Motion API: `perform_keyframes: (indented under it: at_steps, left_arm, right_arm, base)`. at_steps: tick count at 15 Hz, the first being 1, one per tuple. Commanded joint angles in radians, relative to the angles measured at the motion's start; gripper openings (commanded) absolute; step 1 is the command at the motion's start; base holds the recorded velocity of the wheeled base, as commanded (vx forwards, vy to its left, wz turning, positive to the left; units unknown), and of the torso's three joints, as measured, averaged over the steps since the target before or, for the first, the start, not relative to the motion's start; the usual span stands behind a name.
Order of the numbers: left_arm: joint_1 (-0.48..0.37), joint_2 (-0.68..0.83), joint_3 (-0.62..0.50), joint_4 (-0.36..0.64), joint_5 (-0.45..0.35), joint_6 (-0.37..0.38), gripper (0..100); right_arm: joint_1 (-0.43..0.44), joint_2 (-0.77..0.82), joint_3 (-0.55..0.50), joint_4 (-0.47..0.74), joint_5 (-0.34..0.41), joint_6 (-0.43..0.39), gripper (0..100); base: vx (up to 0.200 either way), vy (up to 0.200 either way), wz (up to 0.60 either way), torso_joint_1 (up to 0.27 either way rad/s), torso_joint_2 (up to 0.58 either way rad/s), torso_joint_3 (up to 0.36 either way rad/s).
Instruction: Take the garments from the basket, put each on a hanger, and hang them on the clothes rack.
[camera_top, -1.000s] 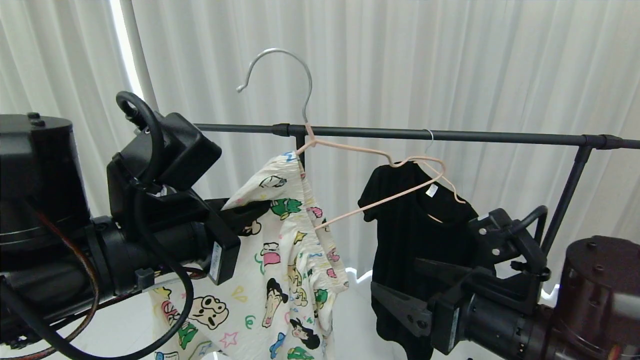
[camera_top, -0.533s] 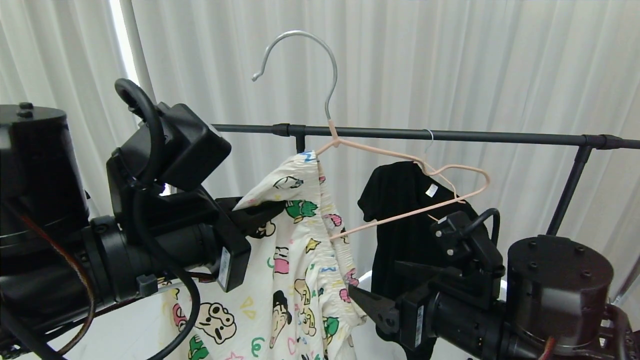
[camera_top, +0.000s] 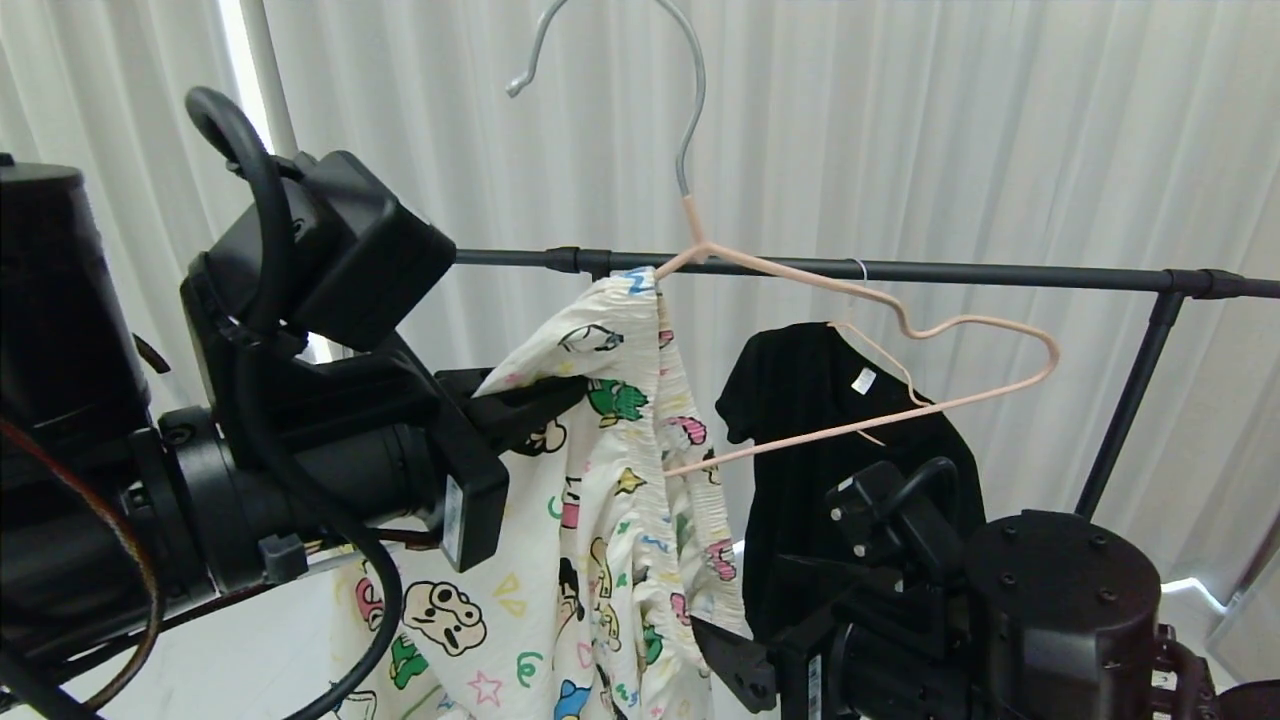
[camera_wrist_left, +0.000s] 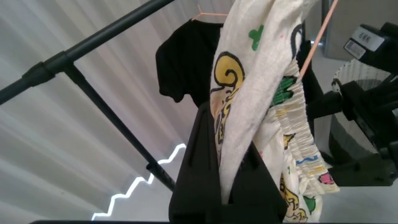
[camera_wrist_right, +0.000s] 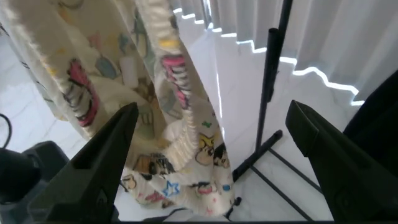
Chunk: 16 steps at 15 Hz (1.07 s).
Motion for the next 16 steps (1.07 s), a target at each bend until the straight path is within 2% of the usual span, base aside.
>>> perform_keyframes:
  at_steps: [1, 2, 4, 6, 7, 9, 11, 15, 16]
  left_arm:
    - [0.003, 0.008, -0.018, 0.000, 0.001, -0.001, 0]
    - [0.006, 0.008, -0.021, 0.000, 0.003, -0.001, 0]
    - [0.029, 0.008, -0.015, 0.000, 0.004, -0.001, 0]
    - [0.034, 0.011, -0.015, 0.000, 0.006, -0.001, 0]
    - [0.035, 0.017, -0.015, 0.000, 0.007, -0.001, 0]
    - [0.037, 0.022, -0.014, 0.000, 0.012, -0.001, 0]
    - [0.054, 0.022, 0.022, -0.001, 0.053, -0.001, 0]
    - [0.107, -0.007, 0.177, -0.072, 0.063, -0.001, 0]
    - [0.117, -0.010, 0.198, -0.093, 0.063, -0.001, 0]
  right_arm:
    - [-0.005, -0.001, 0.041, -0.001, -0.043, -0.001, 100]
    - [-0.008, -0.001, 0.048, 0.001, -0.052, -0.003, 100]
    - [-0.074, -0.001, 0.070, 0.001, -0.091, -0.066, 100]
    - [-0.103, 0.007, 0.070, 0.001, -0.140, -0.092, 100]
    - [-0.105, 0.008, 0.070, 0.001, -0.160, -0.093, 0]
    - [-0.105, 0.010, 0.071, 0.001, -0.180, -0.095, 0]
    - [-0.132, 0.010, 0.074, 0.001, -0.226, -0.104, 0]
    - [-0.309, -0.003, 0.068, -0.004, -0.230, -0.189, 0]
    - [-0.321, -0.007, 0.067, -0.004, -0.230, -0.192, 0]
  base:
    - [0.000, 0.000, 0.00, 0.000, 0.00, 0.000]
    - [0.000, 0.000, 0.00, 0.000, 0.00, 0.000]
    - [0.000, 0.000, 0.00, 0.000, 0.00, 0.000]
    - [0.000, 0.000, 0.00, 0.000, 0.00, 0.000]
    - [0.000, 0.000, 0.00, 0.000, 0.00, 0.000]
    - [0.000, 0.000, 0.00, 0.000, 0.00, 0.000]
    - [0.000, 0.000, 0.00, 0.000, 0.00, 0.000]
    - [0.000, 0.000, 0.00, 0.000, 0.00, 0.000]
    - [0.000, 0.000, 0.00, 0.000, 0.00, 0.000]
